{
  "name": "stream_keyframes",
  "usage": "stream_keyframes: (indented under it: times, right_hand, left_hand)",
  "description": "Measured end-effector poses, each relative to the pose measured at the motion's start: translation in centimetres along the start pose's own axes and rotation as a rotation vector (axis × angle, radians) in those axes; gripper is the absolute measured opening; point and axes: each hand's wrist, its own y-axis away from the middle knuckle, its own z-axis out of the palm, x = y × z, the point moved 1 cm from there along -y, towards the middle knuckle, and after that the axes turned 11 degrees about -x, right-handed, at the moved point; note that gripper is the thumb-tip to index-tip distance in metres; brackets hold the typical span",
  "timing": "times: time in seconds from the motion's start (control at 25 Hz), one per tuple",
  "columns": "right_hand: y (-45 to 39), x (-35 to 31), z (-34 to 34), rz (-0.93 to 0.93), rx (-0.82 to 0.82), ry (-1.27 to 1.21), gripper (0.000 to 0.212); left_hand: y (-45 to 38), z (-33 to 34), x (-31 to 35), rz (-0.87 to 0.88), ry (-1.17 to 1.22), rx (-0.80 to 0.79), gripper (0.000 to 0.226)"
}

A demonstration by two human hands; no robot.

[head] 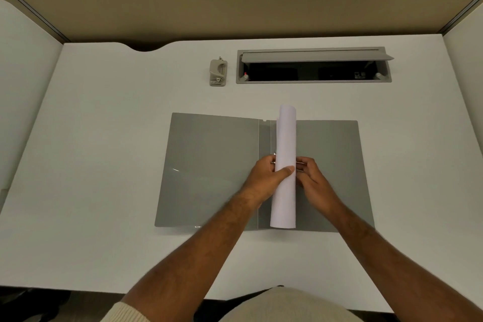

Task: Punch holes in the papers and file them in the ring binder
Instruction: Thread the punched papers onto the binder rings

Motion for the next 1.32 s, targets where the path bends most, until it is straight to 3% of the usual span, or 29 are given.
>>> stream_keyframes:
  times: [0.56, 0.88, 1.16, 1.32]
  right_hand:
    - [0.4, -0.1, -1.0, 0.046, -0.016, -0.238, 0.038]
    - [0.3, 1.0, -2.4, 0.048, 0.119, -0.237, 0.045]
    - [2.2, 0.3, -4.7, 0.1, 0.256, -0.159, 0.048]
    - [3.7, 2.0, -7.2, 0.133, 0.35, -0.176, 0.051]
  left_hand:
    - [-1.1, 2.3, 0.1, 0.083, -0.322, -0.099, 0.054]
    - [-1.2, 3.1, -0.2, 0.027, -0.452, -0.136, 0.071]
    - [0.2, 1.0, -0.4, 0.076, -0.309, -0.138, 0.055]
    - [1.6, -2.7, -0.8, 0.153, -0.293, 0.043, 0.041]
